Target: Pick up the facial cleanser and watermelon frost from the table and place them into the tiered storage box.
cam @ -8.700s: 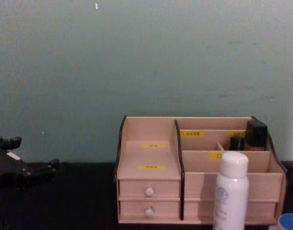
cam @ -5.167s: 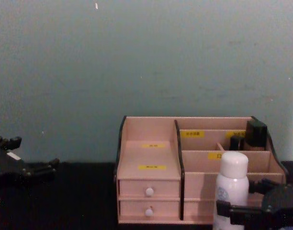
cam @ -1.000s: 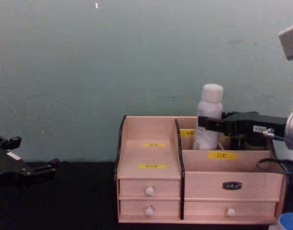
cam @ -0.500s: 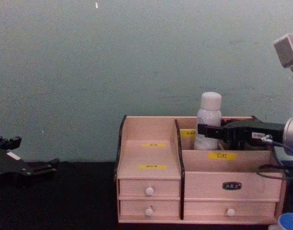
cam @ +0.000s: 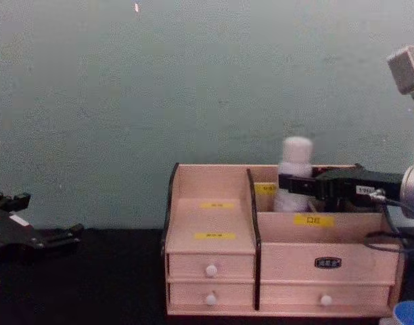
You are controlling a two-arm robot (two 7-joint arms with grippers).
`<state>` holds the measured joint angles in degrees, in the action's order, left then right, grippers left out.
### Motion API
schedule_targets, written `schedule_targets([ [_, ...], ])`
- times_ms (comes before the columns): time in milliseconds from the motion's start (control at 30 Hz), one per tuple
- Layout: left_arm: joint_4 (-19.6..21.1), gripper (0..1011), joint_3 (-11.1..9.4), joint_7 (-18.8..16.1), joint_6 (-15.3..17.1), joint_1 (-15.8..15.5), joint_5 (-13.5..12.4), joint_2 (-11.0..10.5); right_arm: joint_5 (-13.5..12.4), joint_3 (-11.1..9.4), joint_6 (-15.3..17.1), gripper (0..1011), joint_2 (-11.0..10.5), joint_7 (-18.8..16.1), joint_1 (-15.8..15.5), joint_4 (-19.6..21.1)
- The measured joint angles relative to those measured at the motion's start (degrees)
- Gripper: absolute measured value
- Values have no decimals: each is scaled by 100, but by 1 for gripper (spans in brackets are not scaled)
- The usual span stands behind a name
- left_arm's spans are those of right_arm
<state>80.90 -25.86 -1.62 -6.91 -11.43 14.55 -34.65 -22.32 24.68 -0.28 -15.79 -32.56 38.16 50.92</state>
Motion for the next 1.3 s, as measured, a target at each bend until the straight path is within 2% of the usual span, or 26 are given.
schedule_targets([
  [200,0,1001,0,0,0,0,0,0,-4,0,-3,847,0,0,-2,3],
  [400,0,1001,0,0,0,0,0,0,-8,0,-5,984,0,0,-5,4],
  [600,0,1001,0,0,0,0,0,0,2,2,-13,1000,-22,1,-37,88],
  [867,0,1001,0,0,0,0,0,0,53,-79,10,1000,-177,111,-271,696],
  [1033,0,1001,0,0,0,0,0,0,37,-190,194,1000,-426,228,-562,1404],
  [1067,0,1001,0,0,0,0,0,0,37,-190,194,1000,-426,228,-562,1404],
  [1167,0,1001,0,0,0,0,0,0,14,-251,314,1000,-621,276,-776,1849],
  [1233,0,1001,0,0,0,0,0,0,-69,-329,467,1000,-845,290,-1033,2307],
  [1267,0,1001,0,0,0,0,0,0,-69,-329,467,1000,-845,290,-1033,2307],
  [1300,0,1001,0,0,0,0,0,0,-134,-377,558,1000,-958,289,-1170,2530],
])
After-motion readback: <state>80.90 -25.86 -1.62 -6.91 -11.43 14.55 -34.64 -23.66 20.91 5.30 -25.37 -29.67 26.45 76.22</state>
